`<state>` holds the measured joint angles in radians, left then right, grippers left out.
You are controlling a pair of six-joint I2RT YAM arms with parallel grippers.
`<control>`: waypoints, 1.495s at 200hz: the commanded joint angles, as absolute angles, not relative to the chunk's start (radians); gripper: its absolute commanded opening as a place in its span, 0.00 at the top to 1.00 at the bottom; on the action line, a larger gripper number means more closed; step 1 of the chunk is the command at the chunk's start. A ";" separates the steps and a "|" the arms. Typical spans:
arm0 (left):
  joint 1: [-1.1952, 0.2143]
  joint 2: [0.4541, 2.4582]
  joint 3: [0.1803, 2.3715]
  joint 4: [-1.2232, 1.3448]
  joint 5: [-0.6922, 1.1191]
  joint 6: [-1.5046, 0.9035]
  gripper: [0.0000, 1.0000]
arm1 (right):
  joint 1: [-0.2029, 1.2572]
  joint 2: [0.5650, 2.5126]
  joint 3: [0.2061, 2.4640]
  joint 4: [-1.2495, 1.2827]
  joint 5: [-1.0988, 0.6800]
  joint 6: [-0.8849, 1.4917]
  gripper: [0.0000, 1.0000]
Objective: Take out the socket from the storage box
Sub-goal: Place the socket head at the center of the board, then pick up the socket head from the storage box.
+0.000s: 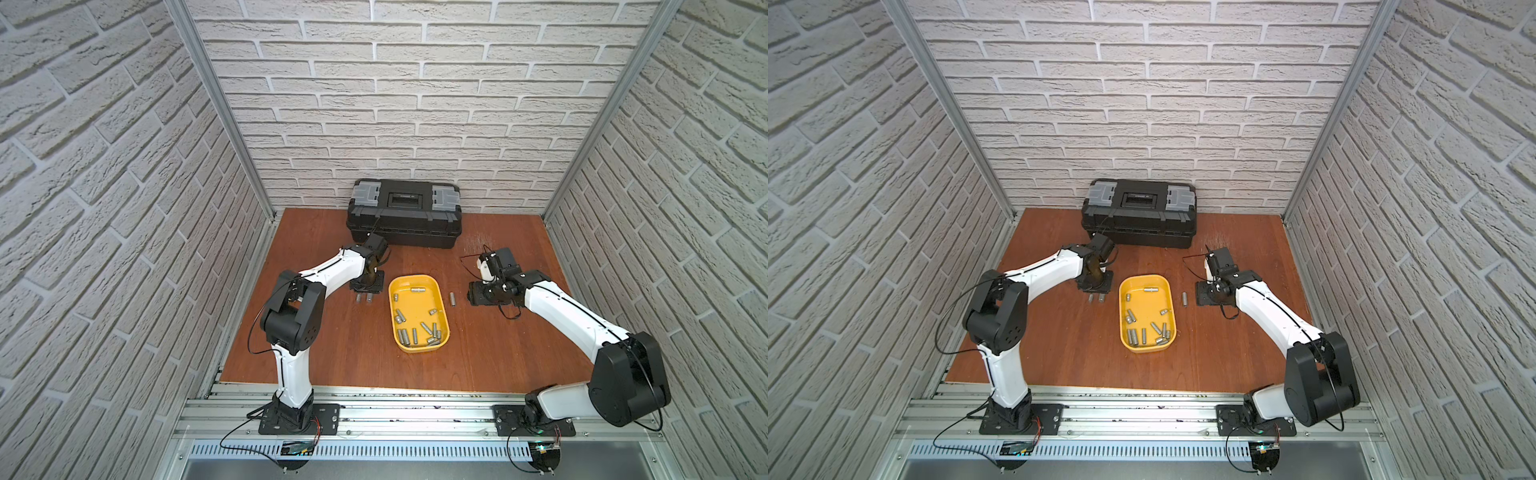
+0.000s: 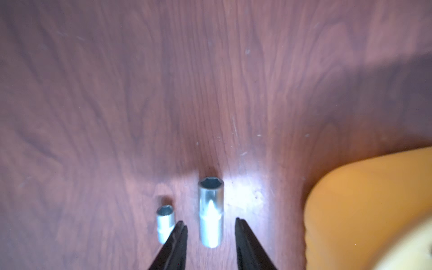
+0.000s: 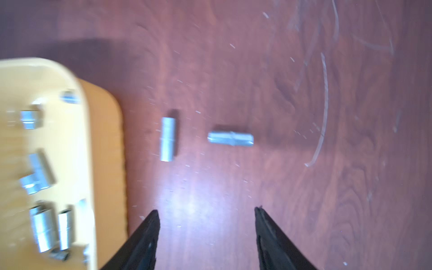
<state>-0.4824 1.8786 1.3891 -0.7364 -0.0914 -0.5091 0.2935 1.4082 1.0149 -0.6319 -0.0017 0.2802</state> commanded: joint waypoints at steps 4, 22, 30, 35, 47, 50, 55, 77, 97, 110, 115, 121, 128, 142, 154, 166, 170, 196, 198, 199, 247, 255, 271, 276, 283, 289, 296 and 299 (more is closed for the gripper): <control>-0.479 1.776 1.401 -0.756 -0.143 -0.518 0.56 | 0.409 1.412 1.095 -0.599 -0.016 0.276 0.35; -0.476 1.727 1.389 -0.755 -0.160 -0.518 0.52 | 0.494 1.468 1.140 -0.577 -0.012 0.282 0.36; -0.475 1.707 1.381 -0.759 -0.174 -0.523 0.50 | 0.528 1.499 1.156 -0.563 -0.014 0.289 0.37; -0.472 1.694 1.374 -0.759 -0.182 -0.525 0.49 | 0.546 1.519 1.166 -0.555 -0.017 0.294 0.37; -0.466 1.661 1.355 -0.756 -0.205 -0.534 0.47 | 0.589 1.571 1.189 -0.536 -0.027 0.304 0.38; -0.464 1.654 1.351 -0.755 -0.210 -0.537 0.47 | 0.598 1.584 1.194 -0.532 -0.028 0.306 0.38; -0.462 1.638 1.341 -0.751 -0.217 -0.543 0.46 | 0.614 1.606 1.204 -0.526 -0.029 0.309 0.39; -0.446 1.568 1.283 -0.728 -0.247 -0.563 0.41 | 0.674 1.700 1.251 -0.509 -0.035 0.315 0.42; -0.432 1.509 1.227 -0.700 -0.255 -0.572 0.31 | 0.708 1.776 1.292 -0.502 -0.039 0.320 0.45; -0.421 1.479 1.205 -0.699 -0.270 -0.581 0.25 | 0.724 1.818 1.313 -0.499 -0.044 0.322 0.47; -0.419 1.469 1.200 -0.701 -0.277 -0.584 0.23 | 0.729 1.831 1.321 -0.499 -0.044 0.323 0.49; -0.414 1.458 1.190 -0.700 -0.283 -0.589 0.19 | 0.733 1.846 1.330 -0.499 -0.044 0.322 0.50; -0.408 1.447 1.182 -0.699 -0.287 -0.595 0.13 | 0.738 1.862 1.337 -0.499 -0.046 0.322 0.52; -0.394 1.426 1.165 -0.691 -0.285 -0.601 0.02 | 0.748 1.889 1.350 -0.499 -0.044 0.323 0.55; -0.387 1.413 1.153 -0.684 -0.281 -0.605 0.02 | 0.755 1.908 1.358 -0.500 -0.043 0.321 0.58; -0.379 1.406 1.143 -0.680 -0.277 -0.614 0.02 | 0.761 1.925 1.363 -0.502 -0.035 0.321 0.59; -0.377 1.403 1.141 -0.679 -0.275 -0.617 0.02 | 0.763 1.929 1.363 -0.503 -0.034 0.321 0.60; -0.367 1.394 1.127 -0.675 -0.273 -0.643 0.02 | 0.769 1.950 1.362 -0.503 -0.022 0.323 0.63; -0.367 1.395 1.126 -0.674 -0.272 -0.642 0.02 | 0.770 1.952 1.362 -0.503 -0.021 0.322 0.63; -0.367 1.395 1.126 -0.674 -0.273 -0.641 0.02 | 0.770 1.952 1.362 -0.503 -0.021 0.322 0.64; -0.368 1.379 1.108 -0.658 -0.247 -0.630 0.02 | 0.773 1.971 1.365 -0.501 -0.014 0.325 0.67; -0.367 1.376 1.104 -0.654 -0.244 -0.629 0.02 | 0.775 1.997 1.368 -0.503 -0.015 0.326 0.68; -0.368 1.367 1.095 -0.648 -0.245 -0.634 0.02 | 0.779 2.013 1.370 -0.503 -0.016 0.327 0.69; -0.366 1.367 1.093 -0.648 -0.244 -0.634 0.02 | 0.780 2.016 1.373 -0.503 -0.014 0.327 0.69; -0.365 1.364 1.091 -0.648 -0.244 -0.634 0.02 | 0.783 2.021 1.372 -0.504 -0.009 0.327 0.70; -0.365 1.365 1.089 -0.649 -0.245 -0.636 0.02 | 0.784 2.024 1.374 -0.506 -0.001 0.327 0.70; -0.365 1.365 1.088 -0.651 -0.244 -0.636 0.02 | 0.787 2.027 1.374 -0.509 0.006 0.327 0.71; -0.366 1.365 1.088 -0.651 -0.245 -0.636 0.02 | 0.787 2.029 1.374 -0.510 0.007 0.327 0.71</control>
